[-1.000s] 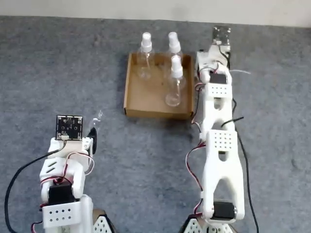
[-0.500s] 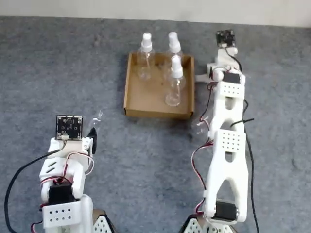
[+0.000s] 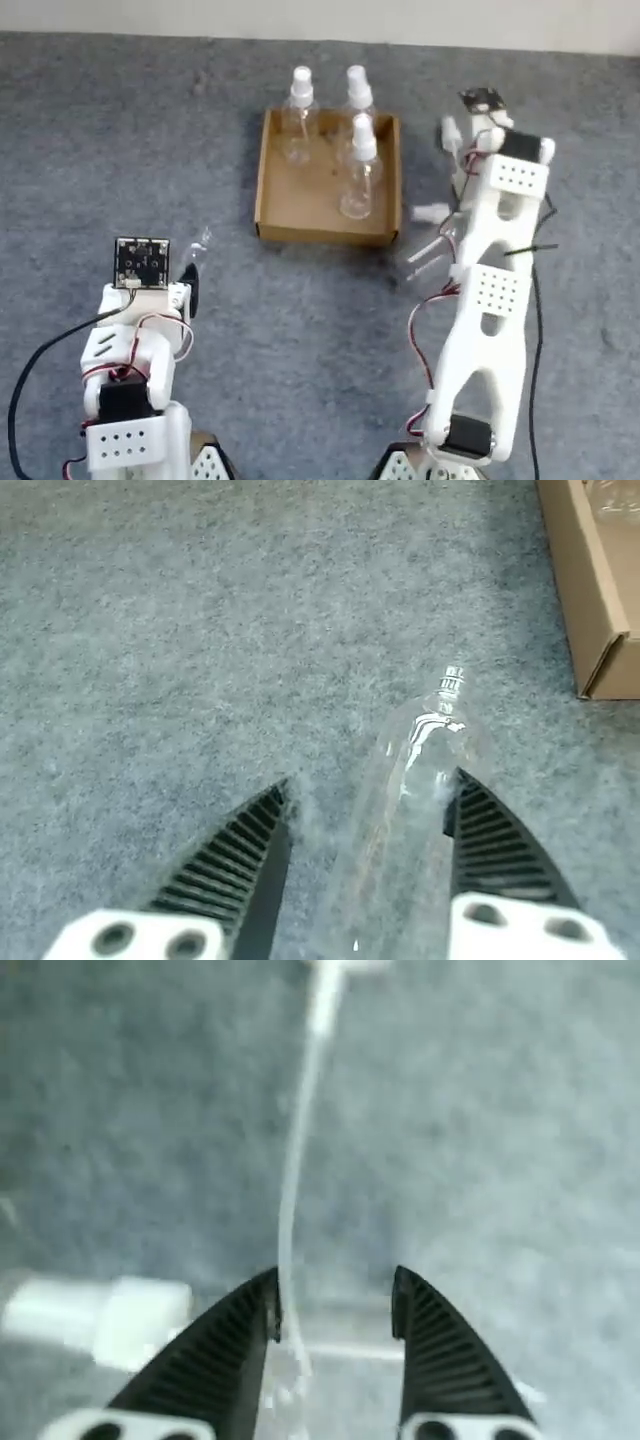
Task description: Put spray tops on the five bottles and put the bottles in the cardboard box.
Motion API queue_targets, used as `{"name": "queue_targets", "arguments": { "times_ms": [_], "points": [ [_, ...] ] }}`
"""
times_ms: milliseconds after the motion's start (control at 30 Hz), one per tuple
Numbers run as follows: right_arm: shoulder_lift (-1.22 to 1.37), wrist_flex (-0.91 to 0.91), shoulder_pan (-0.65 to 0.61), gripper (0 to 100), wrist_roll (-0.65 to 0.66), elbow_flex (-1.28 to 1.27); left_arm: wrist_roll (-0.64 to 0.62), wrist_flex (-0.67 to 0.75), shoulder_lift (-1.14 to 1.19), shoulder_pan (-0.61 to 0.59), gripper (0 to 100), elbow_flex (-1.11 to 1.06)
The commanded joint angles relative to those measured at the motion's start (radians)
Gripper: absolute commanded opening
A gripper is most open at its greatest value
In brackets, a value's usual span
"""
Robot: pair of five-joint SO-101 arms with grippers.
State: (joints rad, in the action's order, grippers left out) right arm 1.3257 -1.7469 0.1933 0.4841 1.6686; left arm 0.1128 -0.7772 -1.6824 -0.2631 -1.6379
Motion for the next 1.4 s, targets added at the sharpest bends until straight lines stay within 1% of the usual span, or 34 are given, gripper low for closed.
{"name": "queue_targets", "arguments": {
  "times_ms": [0,133,200,267,367,500,633,733,933,1033,1133,1167,1300,1367],
  "points": [
    [-0.179,-0.022,0.018,12.3,-0.034,0.111,0.009,0.020,-0.016,0.018,18,0.005],
    [-0.288,-0.022,0.022,12.5,-0.034,0.042,0.009,0.020,-0.016,0.018,18,0.005],
    [-0.326,-0.002,-0.005,12.7,-0.034,-0.008,0.009,0.020,-0.016,0.018,18,0.005],
    [-0.337,0.085,-0.047,12.8,-0.034,-0.036,0.009,0.020,-0.016,0.018,18,0.005],
    [-0.332,0.268,-0.094,12.8,-0.043,-0.051,0.009,0.020,-0.016,0.018,18,0.005],
    [-0.248,0.475,-0.124,12.8,-0.164,-0.173,0.009,0.020,-0.016,0.018,18,0.005],
    [-0.131,0.693,-0.130,12.8,-0.215,-0.217,0.009,0.020,-0.016,0.018,18,0.005],
    [-0.039,0.797,-0.128,12.8,-0.222,-0.217,0.009,0.018,-0.016,0.018,18,0.005],
    [0.081,0.931,-0.097,12.4,-0.219,-0.217,0.009,0.017,-0.016,0.018,18,0.005],
    [0.111,0.937,-0.093,10.4,-0.218,-0.217,0.009,0.017,-0.016,0.018,18,0.005],
    [0.122,0.935,-0.071,0.0,-0.218,-0.217,0.009,0.017,-0.016,0.019,18,0.005],
    [0.120,0.921,-0.062,0.9,-0.218,-0.217,0.009,0.017,-0.016,0.019,18,0.005],
    [0.041,0.679,-0.033,0.3,-0.212,-0.179,0.009,0.017,-0.016,0.019,18,0.005],
    [-0.013,0.532,-0.025,0.3,-0.172,-0.151,0.009,0.018,-0.016,0.019,18,0.005]
  ]
}}
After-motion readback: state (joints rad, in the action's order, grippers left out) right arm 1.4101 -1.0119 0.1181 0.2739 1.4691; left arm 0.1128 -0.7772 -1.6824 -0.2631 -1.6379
